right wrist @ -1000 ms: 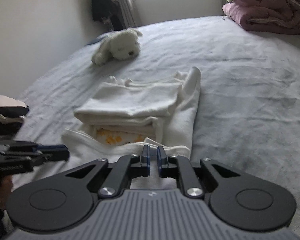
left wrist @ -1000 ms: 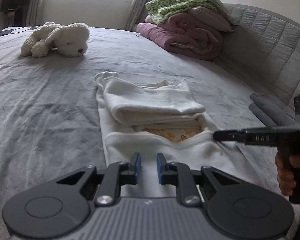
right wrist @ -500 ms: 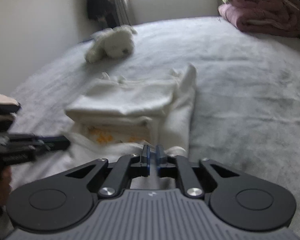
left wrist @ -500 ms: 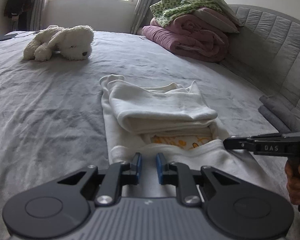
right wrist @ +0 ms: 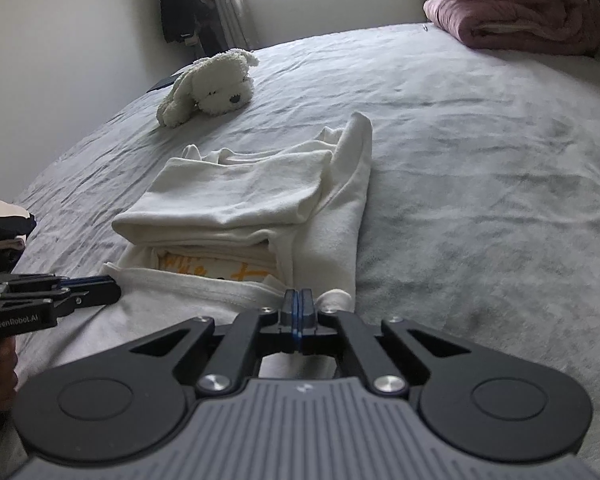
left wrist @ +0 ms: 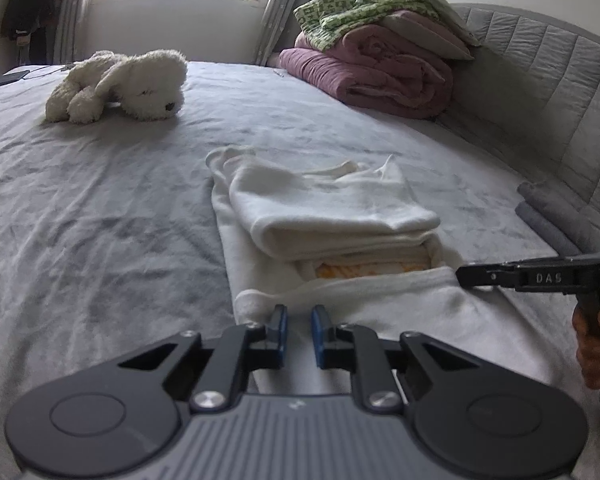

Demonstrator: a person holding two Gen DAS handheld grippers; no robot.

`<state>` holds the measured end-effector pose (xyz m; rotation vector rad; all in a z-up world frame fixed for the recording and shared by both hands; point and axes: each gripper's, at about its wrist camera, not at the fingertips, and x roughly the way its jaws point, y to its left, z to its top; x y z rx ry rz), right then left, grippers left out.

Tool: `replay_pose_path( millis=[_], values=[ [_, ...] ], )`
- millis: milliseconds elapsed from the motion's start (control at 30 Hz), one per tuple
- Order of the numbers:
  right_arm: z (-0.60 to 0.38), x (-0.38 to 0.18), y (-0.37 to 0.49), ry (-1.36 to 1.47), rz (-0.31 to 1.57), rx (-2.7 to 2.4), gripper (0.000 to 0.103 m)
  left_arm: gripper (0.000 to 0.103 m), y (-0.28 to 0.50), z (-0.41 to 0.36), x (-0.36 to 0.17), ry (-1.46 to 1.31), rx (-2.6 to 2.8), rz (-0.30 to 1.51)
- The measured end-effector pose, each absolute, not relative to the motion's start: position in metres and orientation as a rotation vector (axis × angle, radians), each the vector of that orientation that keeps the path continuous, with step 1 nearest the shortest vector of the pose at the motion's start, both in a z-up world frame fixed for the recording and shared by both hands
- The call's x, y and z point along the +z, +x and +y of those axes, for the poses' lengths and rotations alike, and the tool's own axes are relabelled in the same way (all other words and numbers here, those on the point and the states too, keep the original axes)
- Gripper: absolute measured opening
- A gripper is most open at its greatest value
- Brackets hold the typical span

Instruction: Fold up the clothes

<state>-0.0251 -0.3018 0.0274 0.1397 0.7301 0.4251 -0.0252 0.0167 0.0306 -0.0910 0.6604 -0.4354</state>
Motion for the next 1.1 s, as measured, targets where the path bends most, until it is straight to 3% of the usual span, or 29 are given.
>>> replay_pose_path(
  millis=[67,133,333,667,800,1100],
  values=[
    [-0.303,0.032,-0.03,0.151,0.714,0.424,0.001,0.018,-0.028,0.019,0.036,-0.096,-0.445,0.632],
    [-0.303,0.036,-0.035,0.147,0.705,0.423,0.009,0.02,-0.026,0.021,0.032,-0.098,-0.434,0.649],
    [-0.302,0.025,-0.03,0.13,0.755,0.399,0.001,0.019,-0.022,0.017,0.024,-0.051,-0.424,0.672],
    [-0.308,0.027,-0.038,0.146,0.739,0.391,0.001,0.019,-0.027,0.026,0.032,-0.072,-0.418,0.655],
    [-0.308,0.039,-0.046,0.153,0.694,0.415,0.015,0.021,-0.034,0.033,0.046,-0.116,-0.438,0.617],
    [-0.3,0.045,-0.079,0.11,0.714,0.51,0.016,0.021,-0.088,0.028,0.045,-0.023,-0.595,0.594]
  ],
)
